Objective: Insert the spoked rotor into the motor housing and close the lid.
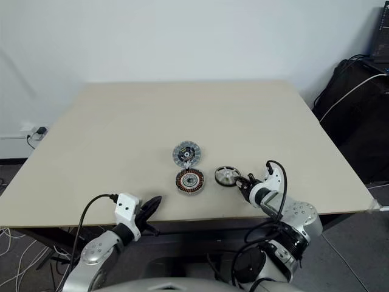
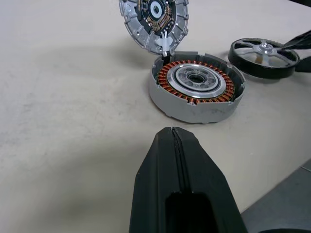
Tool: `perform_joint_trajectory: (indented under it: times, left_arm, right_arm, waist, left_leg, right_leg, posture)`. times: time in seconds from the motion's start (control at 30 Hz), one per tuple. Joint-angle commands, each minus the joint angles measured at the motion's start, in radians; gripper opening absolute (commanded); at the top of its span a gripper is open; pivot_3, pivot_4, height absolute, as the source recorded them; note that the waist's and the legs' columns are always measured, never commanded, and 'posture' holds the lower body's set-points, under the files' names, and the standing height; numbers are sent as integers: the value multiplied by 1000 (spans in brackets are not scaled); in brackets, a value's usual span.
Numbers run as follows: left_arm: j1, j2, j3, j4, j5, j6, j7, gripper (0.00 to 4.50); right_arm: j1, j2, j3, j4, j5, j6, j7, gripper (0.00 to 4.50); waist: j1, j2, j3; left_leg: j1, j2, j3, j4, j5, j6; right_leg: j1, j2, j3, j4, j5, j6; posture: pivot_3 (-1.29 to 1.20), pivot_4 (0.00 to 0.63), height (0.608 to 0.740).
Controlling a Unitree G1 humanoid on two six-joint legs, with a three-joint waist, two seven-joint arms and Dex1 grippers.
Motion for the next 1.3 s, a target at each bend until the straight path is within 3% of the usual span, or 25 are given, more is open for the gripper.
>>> perform_joint_trajectory:
  times: [0.03,0.37,0.73,1.3]
  left_arm:
    - [-11,9,11,-55,-11,-1,-4,0]
    - [-6,15,15,-59,-12,4,-5,0]
    - [9,17,19,-61,-17,-6,-6,0]
    - [30,12,30,-60,-16,-21,5,0]
  right_arm:
    - [28,41,17,8,37,-22,-13,328]
    - [39,50,43,-50,127,15,-16,328]
    - [-6,173,124,-171,249,187,-35,328]
    - [4,211,287,-13,231,119,-92,328]
  waist:
    - [-1,0,0]
    - [-2,1,0]
    - [-2,2,1]
    - [-2,2,1]
  left_leg:
    - [0,0,0,0,0,0]
    - [0,0,0,0,0,0]
    - [0,0,0,0,0,0]
    - [0,0,0,-1,0,0]
  right_leg:
    - [0,0,0,0,0,0]
    - [3,0,1,0,0,0]
    - [2,-1,1,-1,0,0]
    - [-1,0,1,0,0,0]
  posture:
    - [0,0,740]
    - [0,0,740]
    - [0,0,740]
    - [0,0,740]
